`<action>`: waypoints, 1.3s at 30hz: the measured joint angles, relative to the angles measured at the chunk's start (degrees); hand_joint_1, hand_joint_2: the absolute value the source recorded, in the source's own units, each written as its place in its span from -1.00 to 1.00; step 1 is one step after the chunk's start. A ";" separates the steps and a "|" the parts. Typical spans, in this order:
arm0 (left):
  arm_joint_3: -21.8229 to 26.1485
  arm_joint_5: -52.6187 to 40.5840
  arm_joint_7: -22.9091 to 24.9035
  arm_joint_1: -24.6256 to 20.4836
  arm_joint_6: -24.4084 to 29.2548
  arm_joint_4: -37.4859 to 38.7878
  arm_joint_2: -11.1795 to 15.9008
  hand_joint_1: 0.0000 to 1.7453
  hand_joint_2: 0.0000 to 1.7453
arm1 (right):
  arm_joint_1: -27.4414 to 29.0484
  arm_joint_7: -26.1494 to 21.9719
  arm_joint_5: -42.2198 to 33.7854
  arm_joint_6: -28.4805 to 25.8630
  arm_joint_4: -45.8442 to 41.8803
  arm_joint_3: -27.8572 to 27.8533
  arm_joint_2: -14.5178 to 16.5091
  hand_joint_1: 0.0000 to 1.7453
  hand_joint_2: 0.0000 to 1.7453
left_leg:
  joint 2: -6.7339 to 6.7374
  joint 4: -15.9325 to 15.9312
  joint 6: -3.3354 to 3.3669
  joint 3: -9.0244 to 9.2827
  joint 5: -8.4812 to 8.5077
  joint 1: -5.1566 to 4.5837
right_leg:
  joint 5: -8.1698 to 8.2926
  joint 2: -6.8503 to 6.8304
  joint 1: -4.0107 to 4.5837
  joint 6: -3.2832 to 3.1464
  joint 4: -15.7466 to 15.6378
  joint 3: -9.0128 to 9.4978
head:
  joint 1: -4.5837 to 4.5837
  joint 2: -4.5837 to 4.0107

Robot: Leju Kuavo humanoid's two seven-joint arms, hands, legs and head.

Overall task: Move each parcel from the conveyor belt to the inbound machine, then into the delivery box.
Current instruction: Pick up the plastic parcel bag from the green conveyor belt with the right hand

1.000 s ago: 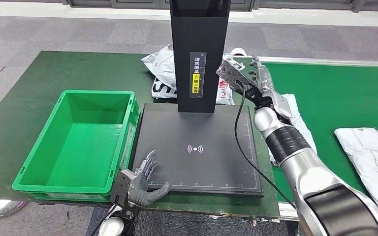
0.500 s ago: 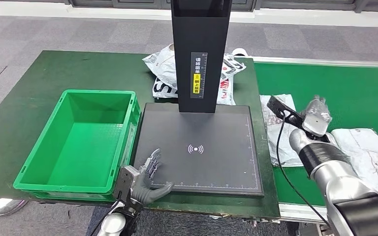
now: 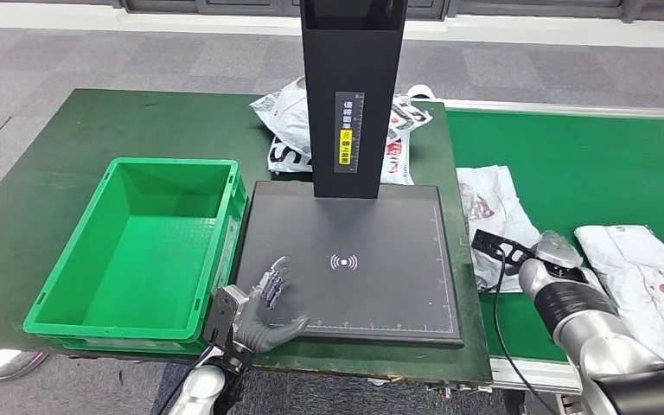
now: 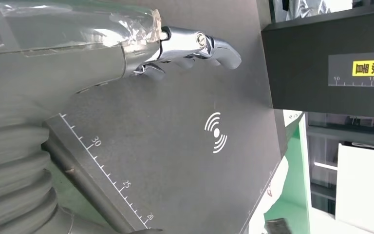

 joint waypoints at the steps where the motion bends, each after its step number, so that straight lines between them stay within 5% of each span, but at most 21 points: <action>1: 0.00 0.05 -0.31 -0.35 -0.26 0.50 0.10 -1.00 1.00 | 0.33 -3.40 -1.54 2.75 0.25 -1.06 -0.08 -1.00 1.00 | 0.01 0.00 0.00 0.00 0.00 0.00 | 0.00 0.01 0.00 0.00 0.00 -0.01 | 0.00 0.00; 4: -0.01 0.36 -1.35 -1.57 -0.84 2.19 0.45 -1.00 1.00 | 1.13 -12.85 -4.15 11.23 0.78 -3.75 -0.41 -1.00 1.00 | 0.01 0.00 0.00 0.01 0.00 0.00 | 0.00 0.00 0.00 0.00 0.00 -0.01 | 0.00 0.00; 9: -0.02 0.63 -1.99 -2.80 -0.89 3.91 0.76 -1.00 1.00 | 1.27 -19.32 -3.47 18.63 1.16 -5.00 -1.31 -1.00 1.00 | 0.03 0.00 -0.01 0.03 0.01 0.01 | 0.00 0.02 0.02 0.00 0.01 0.03 | 0.00 0.00; 25: -0.04 0.69 -2.13 -3.49 -0.89 5.25 0.77 -1.00 1.00 | 1.19 -21.26 -3.10 20.75 1.23 -5.01 -1.84 -1.00 1.00 | 0.02 0.00 0.00 0.11 0.01 0.01 | 0.00 0.01 0.01 0.00 0.01 0.13 | 0.00 0.00; 29: -0.04 0.77 -2.18 -3.52 -0.78 5.36 0.79 -1.00 1.00 | 0.99 -22.00 -2.76 21.74 1.23 -5.01 -1.84 1.00 1.00 | 0.02 0.00 0.00 0.11 0.01 0.01 | 0.00 0.01 0.01 0.00 0.01 0.14 | 0.00 0.00; 39: -0.04 1.37 -2.60 -3.26 -0.36 5.29 1.16 -1.00 1.00 | -0.18 -24.54 -3.57 21.39 1.23 -5.01 -1.94 1.00 1.00 | 0.04 -0.01 -0.01 0.14 0.01 0.01 | 0.00 0.03 0.02 0.00 0.01 0.14 | 0.00 0.00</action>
